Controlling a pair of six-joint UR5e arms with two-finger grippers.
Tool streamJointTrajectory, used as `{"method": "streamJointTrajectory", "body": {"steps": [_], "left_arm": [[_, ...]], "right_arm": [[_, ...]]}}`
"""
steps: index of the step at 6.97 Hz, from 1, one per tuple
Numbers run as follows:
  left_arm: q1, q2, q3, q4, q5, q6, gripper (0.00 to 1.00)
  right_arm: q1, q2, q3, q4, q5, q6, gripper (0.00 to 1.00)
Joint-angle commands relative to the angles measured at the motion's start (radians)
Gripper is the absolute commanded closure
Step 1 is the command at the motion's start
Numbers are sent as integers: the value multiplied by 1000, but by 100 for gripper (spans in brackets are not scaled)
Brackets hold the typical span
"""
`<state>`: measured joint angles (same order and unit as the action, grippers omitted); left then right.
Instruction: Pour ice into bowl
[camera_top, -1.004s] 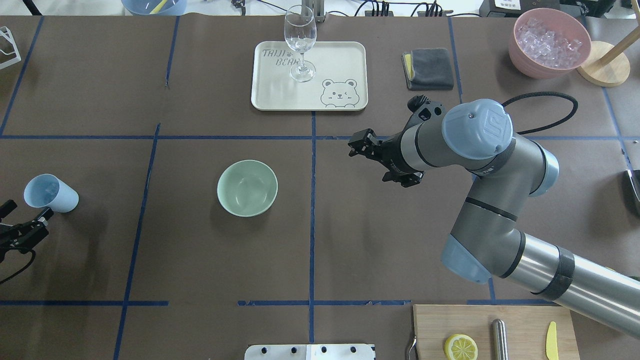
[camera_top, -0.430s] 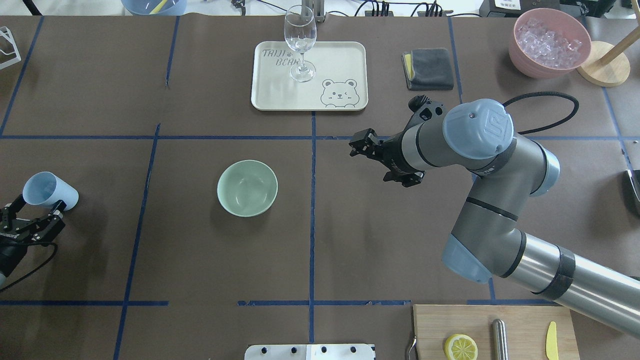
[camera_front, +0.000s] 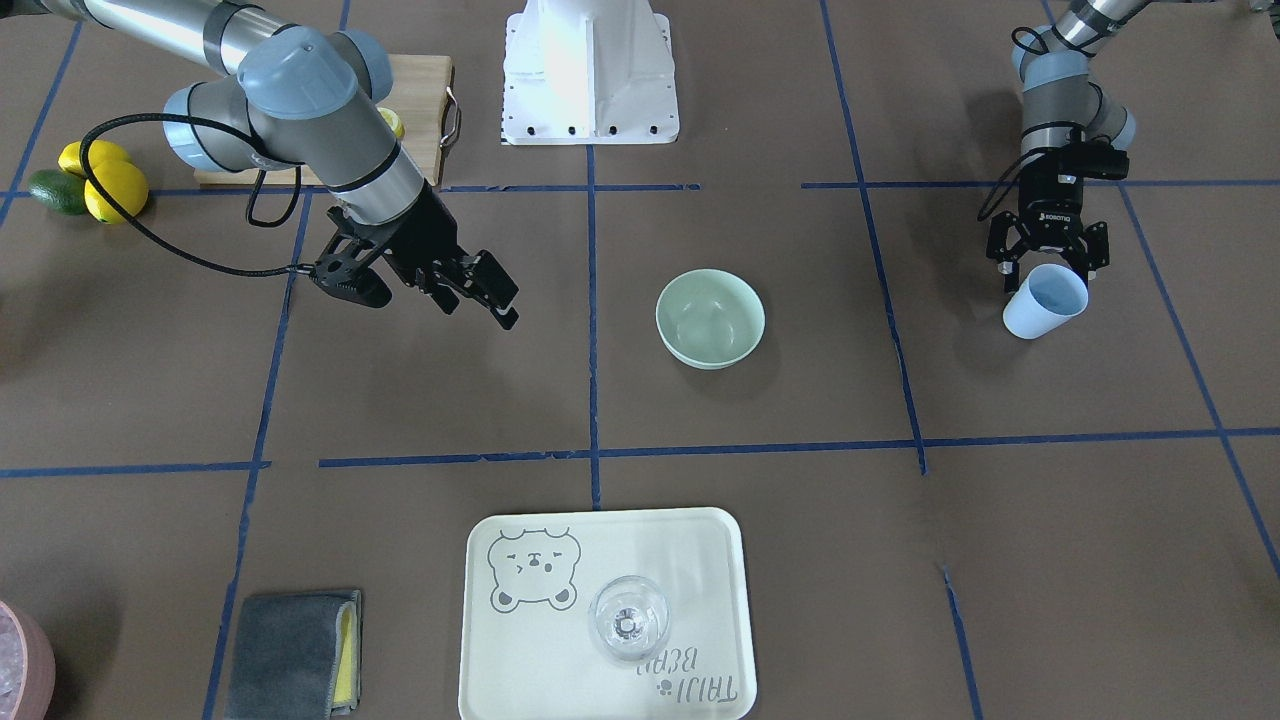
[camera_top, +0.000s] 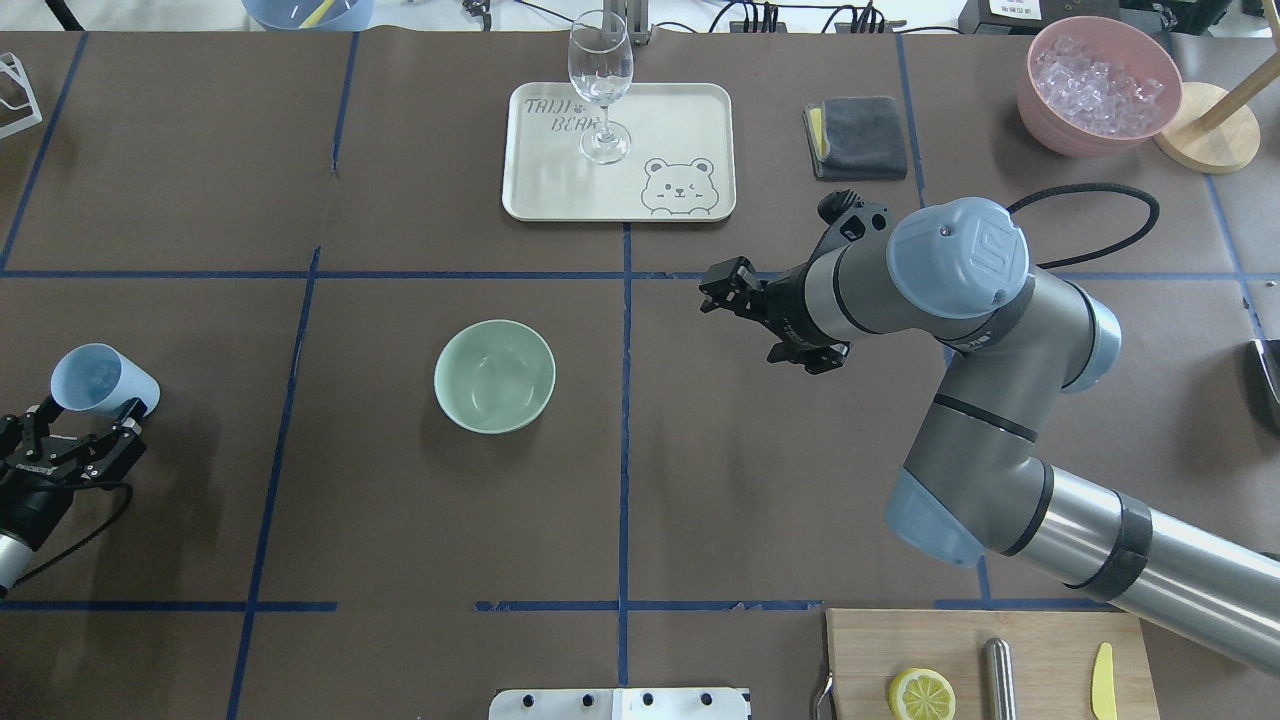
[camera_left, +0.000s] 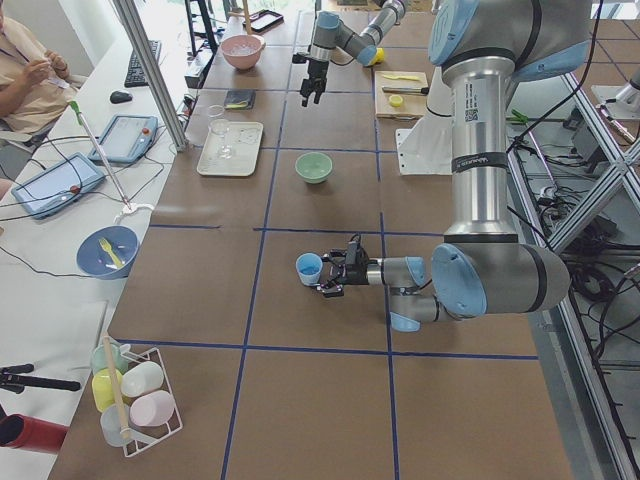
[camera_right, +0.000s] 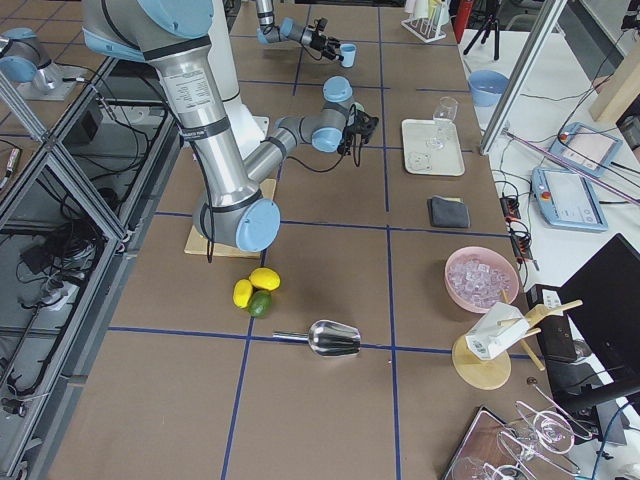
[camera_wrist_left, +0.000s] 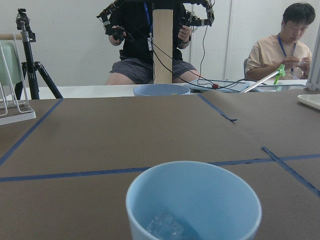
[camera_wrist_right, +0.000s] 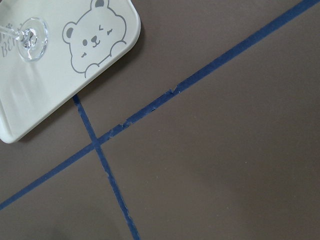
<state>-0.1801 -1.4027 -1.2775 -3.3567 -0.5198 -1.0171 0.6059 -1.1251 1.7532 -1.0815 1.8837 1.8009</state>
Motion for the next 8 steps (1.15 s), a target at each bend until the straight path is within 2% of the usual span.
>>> {"method": "streamJointTrajectory", "body": {"steps": [1,3,4,8], "left_arm": [[2,-48,35,3,1,12,0],[-4,-47,32,3,4,63,0],[-7,-47,33,5,41,63,0],[-41,-50,47,16,43,57,0]], "right_arm": [[0,-1,2,0,0,0,0],[0,-2,2,0,0,0,0],[0,-1,2,0,0,0,0],[-1,-13,3,0,-2,0,0]]}}
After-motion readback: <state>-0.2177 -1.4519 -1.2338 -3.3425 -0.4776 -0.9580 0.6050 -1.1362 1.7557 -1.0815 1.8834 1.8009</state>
